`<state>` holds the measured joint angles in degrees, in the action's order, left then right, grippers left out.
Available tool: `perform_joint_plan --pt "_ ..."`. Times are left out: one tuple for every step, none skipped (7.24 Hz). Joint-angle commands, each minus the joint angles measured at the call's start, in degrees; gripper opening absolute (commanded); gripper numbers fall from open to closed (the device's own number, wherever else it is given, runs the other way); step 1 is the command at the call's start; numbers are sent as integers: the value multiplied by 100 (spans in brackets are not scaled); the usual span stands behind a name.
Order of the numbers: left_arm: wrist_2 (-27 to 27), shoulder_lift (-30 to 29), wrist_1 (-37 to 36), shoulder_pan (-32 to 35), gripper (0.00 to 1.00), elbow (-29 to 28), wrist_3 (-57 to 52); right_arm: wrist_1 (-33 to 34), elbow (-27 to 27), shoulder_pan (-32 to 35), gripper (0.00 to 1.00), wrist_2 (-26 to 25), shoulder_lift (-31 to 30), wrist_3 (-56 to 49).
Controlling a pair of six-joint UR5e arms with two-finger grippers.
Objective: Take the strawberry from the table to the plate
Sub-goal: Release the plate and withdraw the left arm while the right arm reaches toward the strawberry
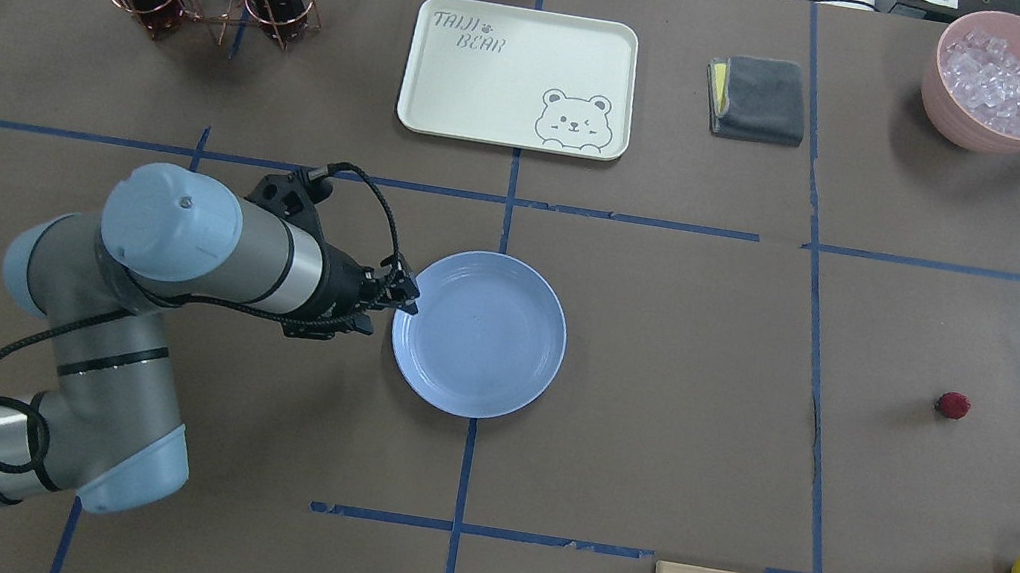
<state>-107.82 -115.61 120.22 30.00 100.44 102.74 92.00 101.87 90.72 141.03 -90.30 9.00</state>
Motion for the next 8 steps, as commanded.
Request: perform_joint_plan --pt "-414 -40 -1649 749 100 649 -1292 -128 516 -910 100 -187 4 984" --pt "-407 -14 -2060 996 100 853 -1875 -704 536 -1473 100 -459 -5 1642" --pt "-381 12 -2056 1094 100 846 -1941 -1510 527 -2192 100 -897 -5 2710" --pt "-363 -22 -2029 1078 100 820 -1933 -2197 466 -2904 100 -1441 -66 3539" --pt "-380 12 -2012 1113 100 872 -2107 -2491 205 -3128 100 -1629 -145 3625" --pt "-389 38 -2020 1191 100 872 -2422 -3120 -181 -3157 100 -1631 -311 3644" --pt "-389 47 -2020 1236 100 864 -2617 -3657 -576 -3183 100 -1631 -382 3661" --pt "-389 74 -2020 1227 100 846 -2619 -3749 -589 -3305 100 -1622 -374 3862"
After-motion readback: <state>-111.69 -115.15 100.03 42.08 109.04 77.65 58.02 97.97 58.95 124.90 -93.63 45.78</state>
